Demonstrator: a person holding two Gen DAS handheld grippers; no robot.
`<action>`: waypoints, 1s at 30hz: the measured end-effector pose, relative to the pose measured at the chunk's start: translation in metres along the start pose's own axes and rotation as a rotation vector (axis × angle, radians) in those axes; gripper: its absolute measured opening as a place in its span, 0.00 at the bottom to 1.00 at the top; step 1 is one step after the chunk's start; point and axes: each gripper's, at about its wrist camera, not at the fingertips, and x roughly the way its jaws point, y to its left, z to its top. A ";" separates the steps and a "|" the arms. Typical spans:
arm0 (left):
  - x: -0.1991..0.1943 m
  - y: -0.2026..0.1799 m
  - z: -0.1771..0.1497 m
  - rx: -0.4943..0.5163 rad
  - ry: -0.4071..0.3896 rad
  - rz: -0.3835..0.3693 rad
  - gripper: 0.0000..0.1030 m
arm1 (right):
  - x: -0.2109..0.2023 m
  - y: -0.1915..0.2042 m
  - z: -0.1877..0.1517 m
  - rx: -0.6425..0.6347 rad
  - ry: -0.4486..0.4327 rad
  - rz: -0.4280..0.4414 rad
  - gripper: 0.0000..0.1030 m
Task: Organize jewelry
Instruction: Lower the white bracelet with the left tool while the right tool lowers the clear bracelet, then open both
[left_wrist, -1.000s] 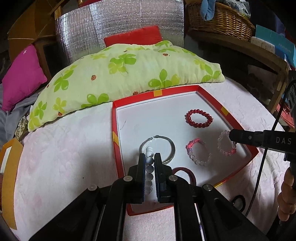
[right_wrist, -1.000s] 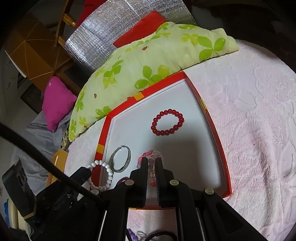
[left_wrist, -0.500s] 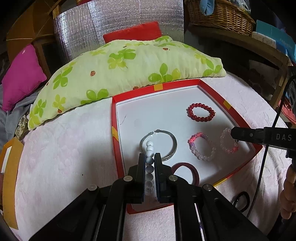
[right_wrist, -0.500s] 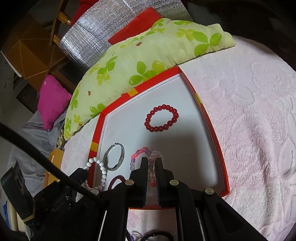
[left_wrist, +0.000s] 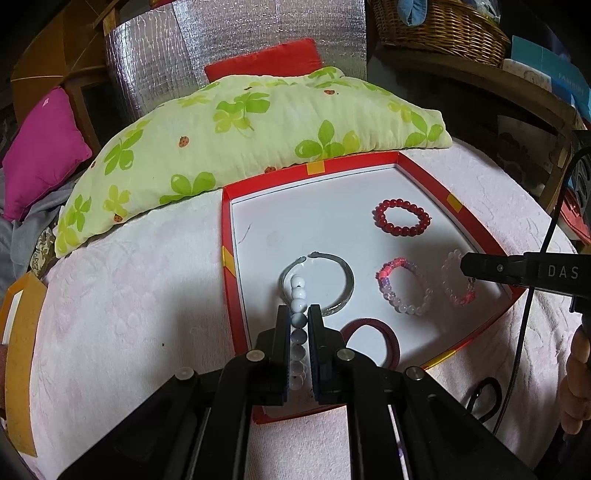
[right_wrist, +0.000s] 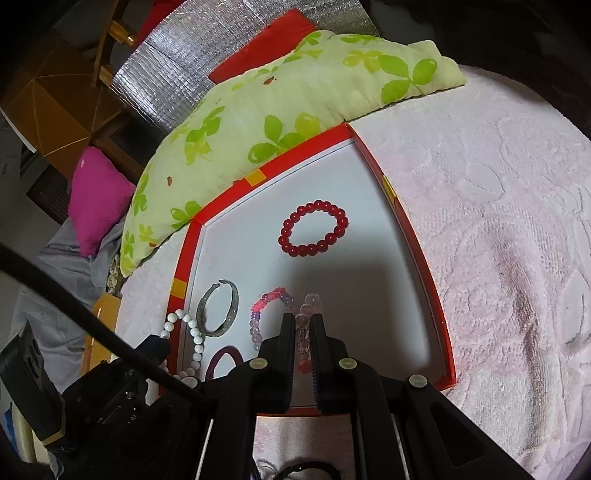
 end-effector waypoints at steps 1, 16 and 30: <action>0.000 0.000 0.000 0.001 0.001 0.000 0.09 | 0.000 0.000 0.000 0.001 0.001 -0.003 0.09; 0.009 0.000 -0.005 0.001 0.050 -0.029 0.09 | 0.004 -0.004 -0.001 0.015 0.018 -0.023 0.11; 0.013 -0.002 -0.010 0.008 0.087 -0.043 0.39 | -0.005 -0.014 0.003 0.077 0.013 -0.002 0.13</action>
